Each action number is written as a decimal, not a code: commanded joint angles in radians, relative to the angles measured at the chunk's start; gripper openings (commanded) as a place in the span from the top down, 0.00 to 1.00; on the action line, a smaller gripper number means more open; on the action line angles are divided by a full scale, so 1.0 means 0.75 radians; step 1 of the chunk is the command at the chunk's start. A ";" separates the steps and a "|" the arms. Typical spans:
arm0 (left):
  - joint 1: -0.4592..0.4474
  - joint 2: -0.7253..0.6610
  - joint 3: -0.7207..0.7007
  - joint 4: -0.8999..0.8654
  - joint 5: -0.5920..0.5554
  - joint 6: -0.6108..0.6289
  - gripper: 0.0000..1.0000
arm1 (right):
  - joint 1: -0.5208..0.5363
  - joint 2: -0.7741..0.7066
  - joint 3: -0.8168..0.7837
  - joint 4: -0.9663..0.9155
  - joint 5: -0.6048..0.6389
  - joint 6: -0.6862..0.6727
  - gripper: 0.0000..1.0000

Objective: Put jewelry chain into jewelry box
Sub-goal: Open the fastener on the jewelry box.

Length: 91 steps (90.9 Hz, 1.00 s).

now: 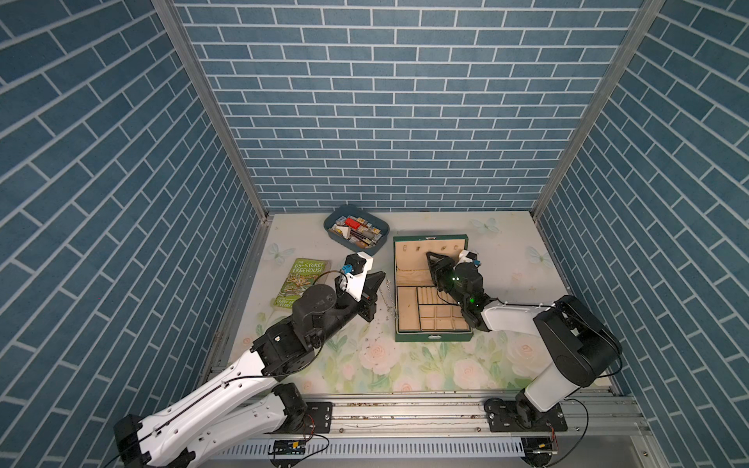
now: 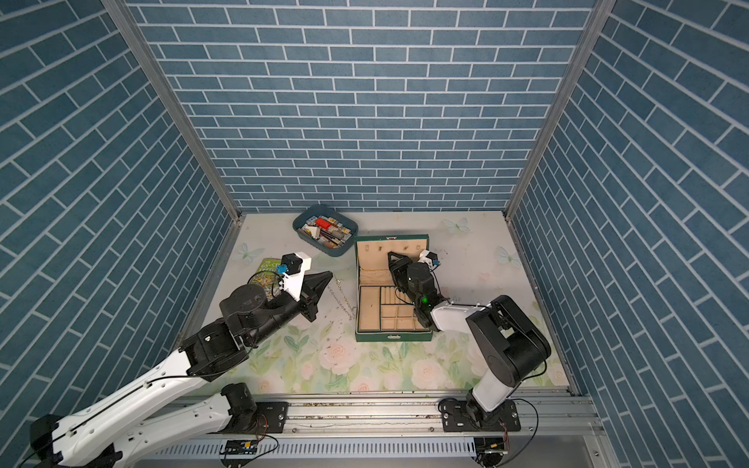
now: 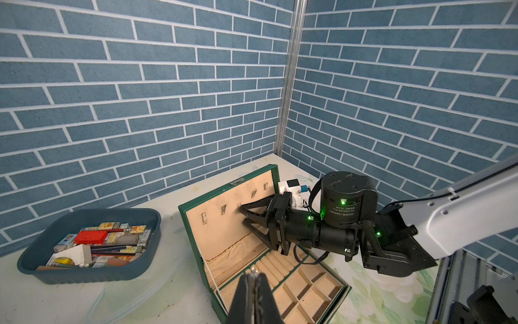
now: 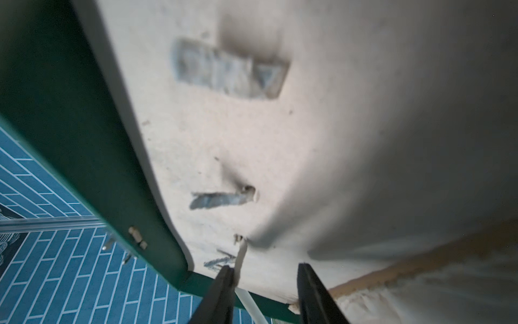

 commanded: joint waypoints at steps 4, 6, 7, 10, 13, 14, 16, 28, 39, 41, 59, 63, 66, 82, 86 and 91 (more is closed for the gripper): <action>0.003 -0.011 -0.006 0.005 0.004 0.008 1.00 | 0.009 -0.091 0.035 -0.096 -0.020 -0.085 0.53; 0.003 -0.010 -0.005 0.006 0.005 0.008 1.00 | 0.009 -0.101 0.038 -0.106 -0.025 -0.091 0.53; 0.003 -0.009 -0.006 0.007 0.004 0.008 1.00 | 0.009 -0.105 0.038 -0.109 -0.026 -0.092 0.52; 0.003 -0.009 -0.008 0.007 0.005 0.007 1.00 | 0.008 -0.116 0.039 -0.118 -0.034 -0.095 0.52; 0.003 -0.009 -0.006 0.009 0.005 0.006 1.00 | 0.009 -0.126 0.038 -0.124 -0.041 -0.097 0.52; 0.003 -0.009 -0.005 0.009 0.006 0.006 1.00 | 0.009 -0.128 0.037 -0.124 -0.045 -0.098 0.52; 0.003 -0.008 -0.006 0.009 0.007 0.005 1.00 | 0.009 -0.138 0.036 -0.131 -0.049 -0.099 0.51; 0.003 -0.009 -0.003 0.010 0.009 0.000 1.00 | 0.004 -0.190 0.026 -0.167 -0.054 -0.122 0.50; 0.003 -0.010 0.007 -0.001 0.007 -0.004 1.00 | -0.018 -0.246 0.019 -0.217 -0.080 -0.163 0.50; 0.003 -0.012 0.010 -0.004 0.007 -0.006 1.00 | -0.021 -0.270 0.016 -0.235 -0.083 -0.179 0.50; 0.003 -0.013 0.041 -0.035 -0.005 0.005 1.00 | -0.093 -0.463 -0.010 -0.457 -0.045 -0.370 0.52; 0.003 -0.011 0.041 -0.036 -0.011 0.006 1.00 | -0.122 -0.460 -0.011 -0.466 -0.066 -0.363 0.53; 0.003 -0.011 0.042 -0.034 -0.011 0.005 1.00 | -0.139 -0.442 -0.002 -0.462 -0.103 -0.350 0.53; 0.002 -0.006 0.031 -0.018 -0.014 -0.013 1.00 | -0.159 -0.262 0.067 -0.345 -0.287 -0.202 0.52; 0.003 -0.002 0.030 -0.018 -0.013 -0.016 1.00 | -0.158 -0.235 0.065 -0.308 -0.285 -0.160 0.52; 0.003 -0.001 0.029 -0.017 -0.013 -0.018 1.00 | -0.154 -0.207 0.066 -0.268 -0.276 -0.123 0.52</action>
